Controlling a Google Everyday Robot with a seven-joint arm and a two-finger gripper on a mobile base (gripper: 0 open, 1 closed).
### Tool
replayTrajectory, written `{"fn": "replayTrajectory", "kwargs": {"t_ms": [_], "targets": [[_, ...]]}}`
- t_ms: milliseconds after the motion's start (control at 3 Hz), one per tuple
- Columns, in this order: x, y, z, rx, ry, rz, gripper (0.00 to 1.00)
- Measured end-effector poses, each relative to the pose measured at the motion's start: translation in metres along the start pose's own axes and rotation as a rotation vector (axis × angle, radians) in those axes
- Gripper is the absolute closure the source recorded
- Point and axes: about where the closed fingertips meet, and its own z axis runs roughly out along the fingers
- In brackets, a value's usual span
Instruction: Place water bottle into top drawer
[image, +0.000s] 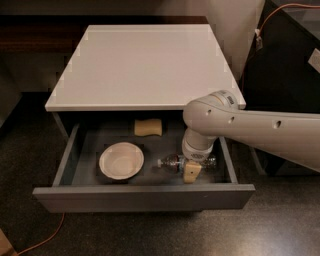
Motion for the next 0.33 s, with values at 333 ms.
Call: {"fn": "replayTrajectory", "kwargs": {"t_ms": [333], "targets": [[0.0000,0.0000,0.0000,0.000,0.000,0.000,0.00]]}}
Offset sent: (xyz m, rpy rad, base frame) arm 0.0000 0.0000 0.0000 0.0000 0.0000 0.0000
